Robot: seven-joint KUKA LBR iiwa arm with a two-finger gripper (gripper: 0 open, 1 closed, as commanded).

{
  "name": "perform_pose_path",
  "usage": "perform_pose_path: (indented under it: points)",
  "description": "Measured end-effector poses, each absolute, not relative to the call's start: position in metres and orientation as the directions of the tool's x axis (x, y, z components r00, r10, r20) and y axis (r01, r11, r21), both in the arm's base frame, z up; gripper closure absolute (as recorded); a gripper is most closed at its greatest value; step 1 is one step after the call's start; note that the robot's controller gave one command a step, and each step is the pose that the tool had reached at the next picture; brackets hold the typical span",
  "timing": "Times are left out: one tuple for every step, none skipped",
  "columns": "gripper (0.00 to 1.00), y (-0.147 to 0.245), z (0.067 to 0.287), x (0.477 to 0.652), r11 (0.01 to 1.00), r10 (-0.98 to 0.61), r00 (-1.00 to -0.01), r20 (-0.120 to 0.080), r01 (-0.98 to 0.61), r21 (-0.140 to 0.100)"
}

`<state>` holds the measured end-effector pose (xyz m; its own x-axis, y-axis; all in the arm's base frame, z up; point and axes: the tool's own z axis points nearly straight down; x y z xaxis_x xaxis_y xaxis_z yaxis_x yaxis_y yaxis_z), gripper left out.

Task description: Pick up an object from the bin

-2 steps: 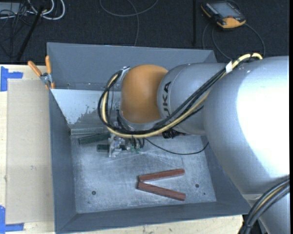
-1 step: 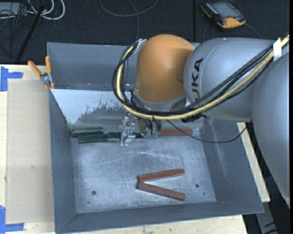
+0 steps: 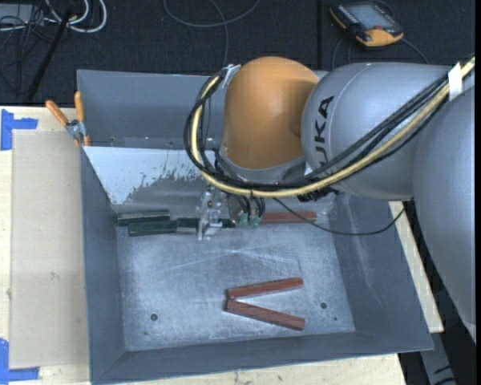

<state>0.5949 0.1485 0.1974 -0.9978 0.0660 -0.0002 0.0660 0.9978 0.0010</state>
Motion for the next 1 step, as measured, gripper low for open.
perform_pose_path:
  points:
    - [1.00,0.1236,0.2483,0.6030,0.993,0.114,-0.993,0.005,0.114,0.000]
